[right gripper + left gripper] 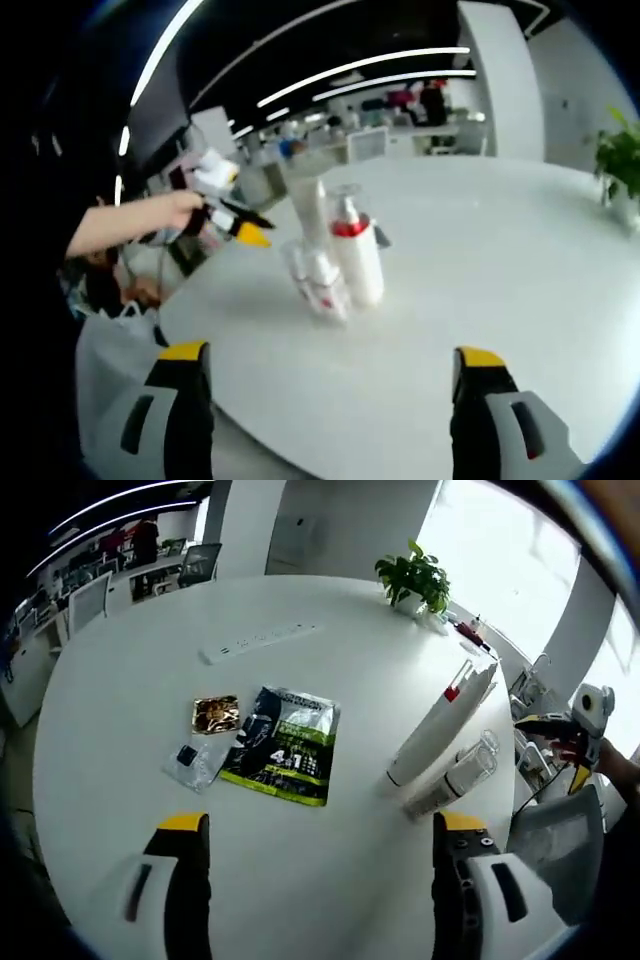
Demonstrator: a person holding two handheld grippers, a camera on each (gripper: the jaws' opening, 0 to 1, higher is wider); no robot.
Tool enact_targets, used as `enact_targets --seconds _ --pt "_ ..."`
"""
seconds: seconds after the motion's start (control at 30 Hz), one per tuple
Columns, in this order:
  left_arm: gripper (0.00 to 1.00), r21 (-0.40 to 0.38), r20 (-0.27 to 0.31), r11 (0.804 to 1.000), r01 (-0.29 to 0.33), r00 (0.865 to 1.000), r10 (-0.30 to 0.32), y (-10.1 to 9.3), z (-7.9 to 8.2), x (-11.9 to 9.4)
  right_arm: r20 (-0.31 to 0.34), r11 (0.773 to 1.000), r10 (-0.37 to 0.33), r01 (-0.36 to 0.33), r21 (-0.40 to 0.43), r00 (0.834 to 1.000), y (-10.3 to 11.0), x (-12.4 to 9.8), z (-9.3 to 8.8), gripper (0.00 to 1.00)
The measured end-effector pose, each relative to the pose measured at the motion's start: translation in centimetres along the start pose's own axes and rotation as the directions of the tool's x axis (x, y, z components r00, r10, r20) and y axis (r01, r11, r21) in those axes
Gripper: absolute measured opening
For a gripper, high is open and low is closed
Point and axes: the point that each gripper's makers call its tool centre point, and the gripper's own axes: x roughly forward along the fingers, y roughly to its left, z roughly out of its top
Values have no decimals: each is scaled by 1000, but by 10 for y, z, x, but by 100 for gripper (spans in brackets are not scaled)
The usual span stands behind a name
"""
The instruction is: Arrange the skincare products in the storage area until every visible bottle or jar stands upright without overlapping.
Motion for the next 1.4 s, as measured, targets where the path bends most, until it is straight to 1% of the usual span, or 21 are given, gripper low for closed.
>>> enact_targets --seconds 0.17,0.33,0.47,0.73,0.8,0.97,1.07,1.17,1.27,1.4 --pt "84 25 -15 1000 4 1000 -3 9 6 11 -6 1000 5 -5 3 1000 0 2 -1 98" --pt "82 33 -23 999 8 1000 -7 17 9 22 -17 1000 2 -2 10 1000 -2 6 -4 98" --pt "81 50 -33 999 14 999 -13 20 11 31 -17 1000 5 -5 13 1000 -3 9 -3 98" --pt "76 79 -34 996 36 999 -33 28 21 48 -28 1000 4 -3 21 1000 -7 12 -6 97" --pt "75 73 -45 997 36 998 -33 31 22 53 -28 1000 2 -2 22 1000 -8 14 -5 97" --pt "74 58 -44 997 52 998 -50 36 29 65 -25 1000 16 -15 27 1000 -4 21 -2 97" --pt "73 72 -60 996 60 997 -56 37 31 74 -35 1000 20 -20 19 999 -3 24 -5 97" --pt "72 79 -60 994 68 996 -64 37 34 81 -42 999 21 -20 29 999 -4 26 -8 97" --pt "72 90 -72 994 66 996 -60 39 34 86 -51 999 19 -17 32 999 -7 27 -10 97" --pt "69 113 -91 991 68 994 -58 42 32 93 -49 999 14 -12 36 999 -11 28 -9 97"
